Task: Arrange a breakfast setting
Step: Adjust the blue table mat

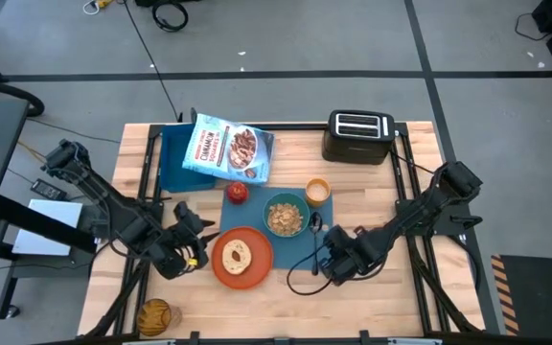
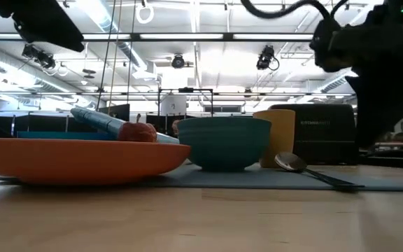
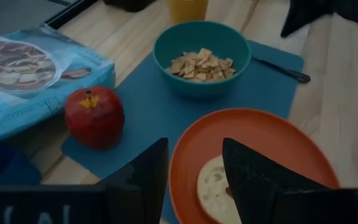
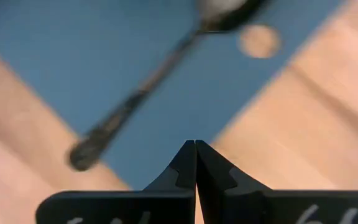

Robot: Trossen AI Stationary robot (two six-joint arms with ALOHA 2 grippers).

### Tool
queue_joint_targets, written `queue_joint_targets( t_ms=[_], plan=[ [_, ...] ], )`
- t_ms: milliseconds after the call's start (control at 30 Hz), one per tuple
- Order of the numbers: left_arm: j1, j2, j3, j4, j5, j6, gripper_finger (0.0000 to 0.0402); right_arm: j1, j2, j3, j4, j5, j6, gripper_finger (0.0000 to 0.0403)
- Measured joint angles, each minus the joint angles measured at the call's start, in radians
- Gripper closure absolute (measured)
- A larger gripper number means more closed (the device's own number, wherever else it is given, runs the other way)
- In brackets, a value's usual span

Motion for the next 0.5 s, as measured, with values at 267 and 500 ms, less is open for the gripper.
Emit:
queue_joint_targets(
  t_ms=[267, 500],
  plan=[
    [0.042, 0.0, 0.0, 0.096, 0.002, 0.086, 0.0242, -0.011, 0.078, -0.082, 0.317, -0.092, -0.1, 0.0398],
    [0.076, 0.0, 0.0, 0.115, 0.015, 0.119, 0.0242, -0.019, 0.075, -0.077, 0.247, -0.095, -0.12, 0.0398]
  ],
)
